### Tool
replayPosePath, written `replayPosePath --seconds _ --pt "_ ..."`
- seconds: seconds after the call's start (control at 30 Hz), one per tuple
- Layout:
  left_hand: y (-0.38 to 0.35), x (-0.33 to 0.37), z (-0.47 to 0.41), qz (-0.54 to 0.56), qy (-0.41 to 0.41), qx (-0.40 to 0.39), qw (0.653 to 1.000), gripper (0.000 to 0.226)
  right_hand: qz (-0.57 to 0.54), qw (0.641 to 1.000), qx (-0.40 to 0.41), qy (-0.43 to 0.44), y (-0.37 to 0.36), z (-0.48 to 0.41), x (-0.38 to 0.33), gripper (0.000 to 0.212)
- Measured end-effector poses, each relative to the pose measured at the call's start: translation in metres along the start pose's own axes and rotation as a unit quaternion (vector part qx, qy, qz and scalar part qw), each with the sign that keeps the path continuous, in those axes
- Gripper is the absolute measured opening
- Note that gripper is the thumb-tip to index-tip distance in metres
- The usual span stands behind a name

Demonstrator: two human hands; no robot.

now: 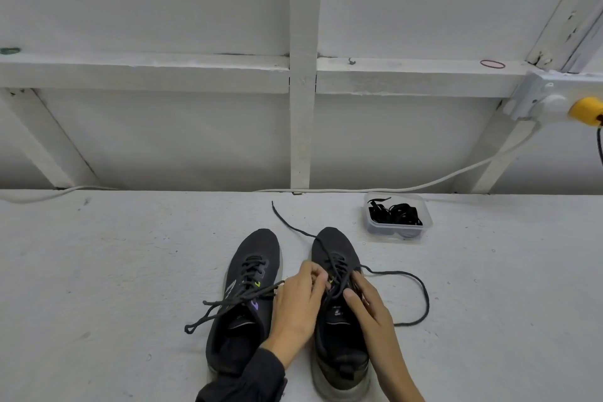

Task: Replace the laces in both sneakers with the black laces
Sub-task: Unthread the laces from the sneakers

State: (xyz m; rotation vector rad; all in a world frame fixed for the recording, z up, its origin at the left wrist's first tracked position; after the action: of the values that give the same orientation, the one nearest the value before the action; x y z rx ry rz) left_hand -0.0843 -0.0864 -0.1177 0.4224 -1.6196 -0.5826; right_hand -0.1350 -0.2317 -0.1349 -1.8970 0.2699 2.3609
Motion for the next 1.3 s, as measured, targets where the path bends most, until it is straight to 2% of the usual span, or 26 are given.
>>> replayPosePath --seconds 0.13,0.23,0.33,0.43,0.53,0.67,0.83,0.93,1.03,1.1,1.17,1.23,1.3 --pt "-0.003 0.003 -0.009 -0.017 0.025 -0.009 1.000 0.012 0.000 1.000 0.002 0.000 -0.001 0.001 0.000 0.048" --pt "0.001 0.000 -0.003 0.054 0.053 -0.010 0.997 0.016 0.001 1.000 0.005 0.002 0.000 0.002 -0.001 0.055" --pt "0.000 -0.007 0.011 0.113 0.082 -0.040 0.989 0.026 -0.011 1.000 0.007 -0.001 -0.001 0.001 0.001 0.046" --pt "-0.004 -0.005 0.019 0.131 0.064 -0.054 0.988 0.021 -0.018 1.000 0.008 -0.004 0.000 0.000 0.003 0.045" --pt "0.006 0.001 0.006 0.141 0.055 -0.021 0.988 0.019 -0.018 1.000 0.003 -0.004 -0.001 0.000 0.003 0.046" --pt "0.017 0.004 -0.003 0.244 0.089 0.066 0.964 0.022 -0.011 1.000 0.000 -0.001 -0.001 0.001 0.002 0.053" --pt "0.001 0.002 0.008 0.278 0.119 0.045 0.952 0.035 -0.015 1.000 0.004 0.001 0.000 -0.001 0.004 0.044" --pt "-0.002 -0.005 0.016 0.238 0.091 0.023 0.967 0.049 -0.020 1.000 0.006 -0.001 0.000 -0.002 0.006 0.043" --pt "0.008 -0.001 0.015 0.219 0.056 0.066 0.972 0.042 -0.018 1.000 0.005 0.001 0.000 -0.003 0.006 0.044" --pt "0.020 0.002 0.013 0.263 0.068 0.132 0.953 0.024 -0.019 1.000 0.004 0.002 0.000 -0.002 0.006 0.044" --pt "0.024 0.002 0.012 0.312 0.082 0.174 0.930 0.017 -0.021 1.000 0.004 0.007 -0.001 -0.001 0.005 0.044" --pt "0.020 0.002 0.014 0.336 0.086 0.175 0.921 0.019 -0.021 1.000 0.008 0.009 -0.001 0.000 0.005 0.044" --pt "0.011 0.002 0.018 0.337 0.101 0.142 0.925 0.031 -0.023 1.000 0.014 0.006 -0.001 -0.001 0.006 0.044"
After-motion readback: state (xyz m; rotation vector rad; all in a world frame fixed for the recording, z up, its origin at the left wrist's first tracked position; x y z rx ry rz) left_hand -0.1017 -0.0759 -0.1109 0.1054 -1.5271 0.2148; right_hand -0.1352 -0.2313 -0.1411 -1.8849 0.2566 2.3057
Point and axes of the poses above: each hand's wrist, its own z-axis away from the middle knuckle, its own y-axis out of the back of the hand, x = y × z, the point moved 6 cm from there along -z, towards the middle knuckle, and after that the axes turned 3 degrees about -y, right-handed, at the moved point
